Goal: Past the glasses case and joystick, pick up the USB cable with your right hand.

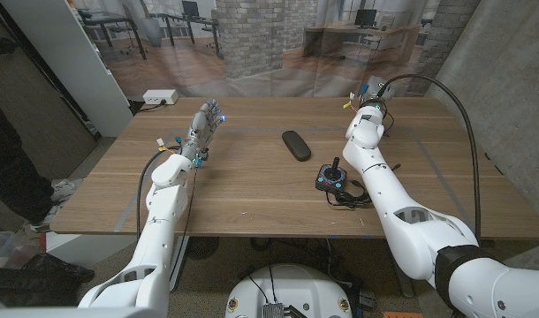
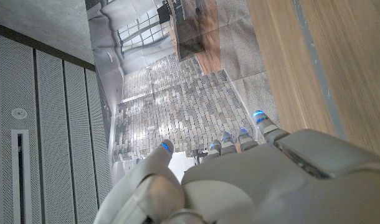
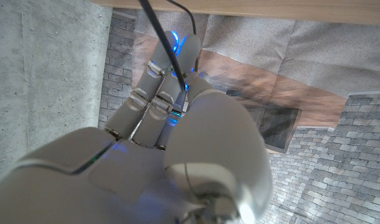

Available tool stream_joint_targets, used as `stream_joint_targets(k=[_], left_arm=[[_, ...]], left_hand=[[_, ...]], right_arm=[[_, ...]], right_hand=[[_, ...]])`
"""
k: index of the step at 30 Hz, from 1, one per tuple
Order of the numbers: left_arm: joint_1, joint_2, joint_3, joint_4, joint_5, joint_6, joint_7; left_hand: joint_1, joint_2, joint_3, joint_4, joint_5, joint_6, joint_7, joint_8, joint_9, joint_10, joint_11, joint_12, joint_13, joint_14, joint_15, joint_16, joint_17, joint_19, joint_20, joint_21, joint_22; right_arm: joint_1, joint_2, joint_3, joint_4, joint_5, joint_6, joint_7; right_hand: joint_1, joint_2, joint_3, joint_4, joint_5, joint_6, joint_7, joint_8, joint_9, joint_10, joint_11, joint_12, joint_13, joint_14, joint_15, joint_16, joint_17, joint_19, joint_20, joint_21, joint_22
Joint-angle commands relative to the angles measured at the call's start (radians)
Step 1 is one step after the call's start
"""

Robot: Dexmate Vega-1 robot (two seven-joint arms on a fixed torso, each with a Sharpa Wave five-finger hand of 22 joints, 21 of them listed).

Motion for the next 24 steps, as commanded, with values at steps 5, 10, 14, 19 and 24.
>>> stream_joint_targets(k=[5, 10, 14, 19, 24], left_arm=[[-0.004, -0.004, -0.003, 0.007, -0.004, -0.015, -0.001], [-0.007, -0.004, -0.002, 0.011, -0.004, -0.018, -0.002], [-0.010, -0.005, -0.001, 0.015, -0.004, -0.021, -0.002], [-0.008, -0.006, -0.001, 0.011, -0.004, -0.020, -0.001], [-0.004, -0.008, 0.001, 0.003, -0.005, -0.020, -0.002]], left_hand=[[-0.011, 0.016, -0.001, 0.000, -0.001, 0.001, -0.003, 0.003, 0.003, 0.002, 0.003, 0.005, 0.005, -0.001, 0.003, 0.005, 0.004, 0.000, -0.001, -0.003, 0.004], [-0.011, 0.016, -0.001, -0.001, -0.001, 0.002, -0.004, 0.004, 0.003, 0.002, 0.003, 0.005, 0.005, 0.000, 0.004, 0.005, 0.004, 0.001, -0.001, -0.003, 0.004], [-0.011, 0.016, -0.001, -0.001, -0.001, 0.002, -0.003, 0.004, 0.003, 0.002, 0.003, 0.004, 0.005, -0.001, 0.004, 0.004, 0.004, 0.000, 0.000, -0.004, 0.004], [-0.011, 0.017, 0.000, -0.001, -0.001, 0.002, -0.003, 0.004, 0.003, 0.002, 0.004, 0.004, 0.005, 0.000, 0.004, 0.005, 0.004, 0.001, 0.000, -0.005, 0.004], [-0.011, 0.017, 0.000, -0.001, -0.001, 0.002, -0.003, 0.004, 0.003, 0.002, 0.004, 0.005, 0.005, 0.000, 0.004, 0.005, 0.004, 0.000, -0.001, -0.006, 0.004]], right_arm=[[-0.006, -0.009, 0.004, -0.050, -0.010, 0.011, -0.024], [-0.006, -0.013, 0.003, -0.060, -0.015, 0.014, -0.033], [-0.005, -0.014, 0.005, -0.069, -0.015, 0.015, -0.036], [-0.011, -0.020, 0.007, -0.082, -0.013, 0.024, -0.048], [-0.022, -0.023, 0.011, -0.109, -0.009, 0.031, -0.047]], right_hand=[[0.006, 0.004, 0.008, -0.002, -0.001, 0.014, -0.006, -0.004, 0.006, 0.033, -0.014, 0.073, 0.011, 0.005, 0.001, -0.004, 0.009, -0.009, -0.088, 0.016, 0.003], [0.005, 0.003, 0.008, 0.000, -0.001, 0.019, -0.013, -0.004, 0.007, 0.032, -0.014, 0.075, 0.015, 0.002, 0.001, -0.006, 0.015, -0.015, -0.088, 0.023, 0.003], [0.005, 0.003, 0.008, 0.001, 0.000, 0.020, -0.014, -0.005, 0.008, 0.033, -0.014, 0.076, 0.018, 0.000, 0.001, -0.007, 0.019, -0.020, -0.088, 0.027, 0.004], [0.004, 0.003, 0.007, 0.002, 0.000, 0.023, -0.015, -0.006, 0.009, 0.032, -0.013, 0.077, 0.021, -0.001, 0.001, -0.008, 0.023, -0.024, -0.088, 0.032, 0.004], [0.003, 0.003, 0.007, 0.003, 0.000, 0.023, -0.017, -0.007, 0.010, 0.034, -0.012, 0.079, 0.025, -0.002, 0.001, -0.009, 0.028, -0.028, -0.088, 0.038, 0.005]])
